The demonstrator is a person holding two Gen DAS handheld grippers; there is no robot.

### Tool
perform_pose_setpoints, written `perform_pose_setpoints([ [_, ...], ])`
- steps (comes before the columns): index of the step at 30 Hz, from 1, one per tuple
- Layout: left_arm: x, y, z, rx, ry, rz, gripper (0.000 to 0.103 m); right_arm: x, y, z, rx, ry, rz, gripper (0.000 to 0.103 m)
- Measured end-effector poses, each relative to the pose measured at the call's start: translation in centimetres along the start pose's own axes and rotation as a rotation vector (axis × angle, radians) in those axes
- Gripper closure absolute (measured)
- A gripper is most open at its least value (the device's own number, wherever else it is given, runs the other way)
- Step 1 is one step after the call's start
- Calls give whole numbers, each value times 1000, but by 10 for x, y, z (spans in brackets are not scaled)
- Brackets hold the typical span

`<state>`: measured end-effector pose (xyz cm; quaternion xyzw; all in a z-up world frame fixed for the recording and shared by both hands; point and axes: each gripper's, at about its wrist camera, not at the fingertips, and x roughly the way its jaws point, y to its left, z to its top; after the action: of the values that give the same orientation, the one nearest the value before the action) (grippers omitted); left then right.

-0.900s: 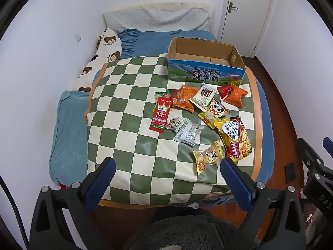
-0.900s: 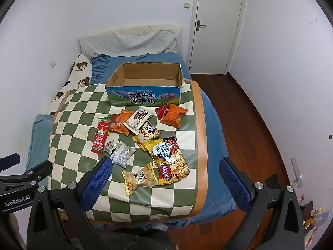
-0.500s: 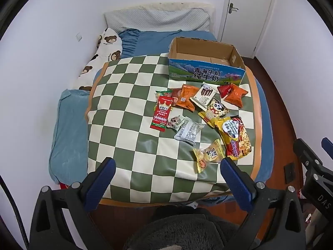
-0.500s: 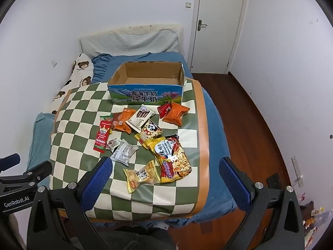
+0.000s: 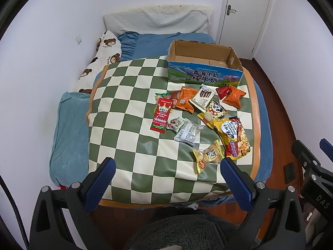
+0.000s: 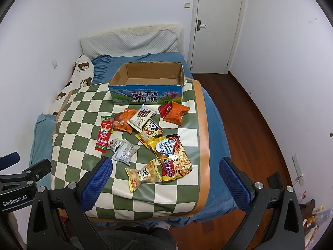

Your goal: Organize snacks

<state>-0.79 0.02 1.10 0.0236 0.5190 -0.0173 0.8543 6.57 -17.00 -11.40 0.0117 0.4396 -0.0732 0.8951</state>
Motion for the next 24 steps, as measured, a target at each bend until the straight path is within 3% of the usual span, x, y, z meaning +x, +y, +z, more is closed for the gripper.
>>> perform_pose_setpoints([
  [24,-5,1,3,-4,-5,-4,0,-11,4,-3,8,-1,10,0],
])
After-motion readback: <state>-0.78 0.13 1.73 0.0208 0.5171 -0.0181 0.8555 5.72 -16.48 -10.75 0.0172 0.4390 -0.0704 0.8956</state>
